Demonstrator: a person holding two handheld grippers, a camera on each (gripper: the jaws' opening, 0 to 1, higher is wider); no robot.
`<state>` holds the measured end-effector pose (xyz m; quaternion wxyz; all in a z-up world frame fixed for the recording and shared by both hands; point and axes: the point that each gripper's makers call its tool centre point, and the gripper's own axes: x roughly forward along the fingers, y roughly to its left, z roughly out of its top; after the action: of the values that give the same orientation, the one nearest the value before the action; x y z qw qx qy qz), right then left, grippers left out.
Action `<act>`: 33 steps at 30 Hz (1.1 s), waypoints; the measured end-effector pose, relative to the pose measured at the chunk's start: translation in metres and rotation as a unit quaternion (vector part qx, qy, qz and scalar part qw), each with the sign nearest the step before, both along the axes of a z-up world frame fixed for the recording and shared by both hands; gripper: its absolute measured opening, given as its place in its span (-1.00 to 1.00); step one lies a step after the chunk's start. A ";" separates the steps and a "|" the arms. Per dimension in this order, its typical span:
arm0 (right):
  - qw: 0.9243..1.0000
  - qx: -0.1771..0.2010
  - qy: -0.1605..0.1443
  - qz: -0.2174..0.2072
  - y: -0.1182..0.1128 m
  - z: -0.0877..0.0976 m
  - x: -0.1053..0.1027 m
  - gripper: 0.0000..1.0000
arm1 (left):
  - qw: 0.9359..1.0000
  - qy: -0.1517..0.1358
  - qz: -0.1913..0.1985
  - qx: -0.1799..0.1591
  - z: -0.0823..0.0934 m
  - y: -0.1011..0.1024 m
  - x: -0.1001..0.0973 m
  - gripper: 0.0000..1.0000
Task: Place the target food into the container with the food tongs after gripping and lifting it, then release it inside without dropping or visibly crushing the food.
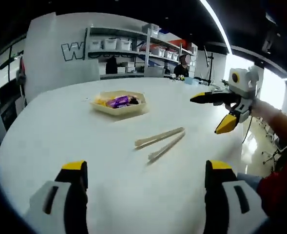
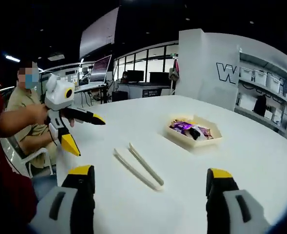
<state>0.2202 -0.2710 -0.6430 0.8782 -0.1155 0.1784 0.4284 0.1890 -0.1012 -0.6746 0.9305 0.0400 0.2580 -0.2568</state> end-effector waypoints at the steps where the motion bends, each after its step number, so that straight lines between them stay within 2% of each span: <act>1: 1.000 -0.001 0.005 -0.006 -0.002 -0.002 -0.001 0.93 | 1.000 0.006 0.006 0.008 -0.002 0.003 -0.004 0.98; 6: 0.999 -0.027 0.014 -0.039 -0.017 -0.012 -0.004 0.98 | 1.000 0.012 0.014 0.021 -0.008 0.007 -0.016 0.98; 7: 0.998 -0.027 0.020 -0.057 -0.021 -0.014 -0.003 0.98 | 0.999 0.015 0.017 0.025 -0.010 0.007 -0.020 0.98; 9: 0.998 -0.031 0.028 -0.050 -0.020 -0.017 -0.009 0.98 | 0.999 0.016 0.021 0.029 -0.011 0.009 -0.023 0.98; 13: 0.997 -0.036 0.028 -0.067 -0.025 -0.018 -0.015 0.99 | 0.999 0.018 0.024 0.023 -0.012 0.006 -0.030 0.98; 17: 0.996 -0.042 0.019 -0.075 -0.026 -0.019 -0.021 0.99 | 0.999 0.013 0.028 0.031 -0.011 0.005 -0.031 0.98; 22: 0.995 -0.029 0.024 -0.087 -0.029 -0.020 -0.024 0.99 | 0.999 0.023 0.033 0.027 -0.014 0.005 -0.034 0.98; 33: 0.995 -0.045 0.026 -0.087 -0.030 -0.026 -0.028 0.98 | 0.999 0.033 0.031 0.031 -0.021 0.004 -0.037 0.98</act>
<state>0.1918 -0.3010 -0.6688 0.9012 -0.1273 0.2299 0.3446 0.1521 -0.0976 -0.6955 0.9274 0.0520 0.2969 -0.2213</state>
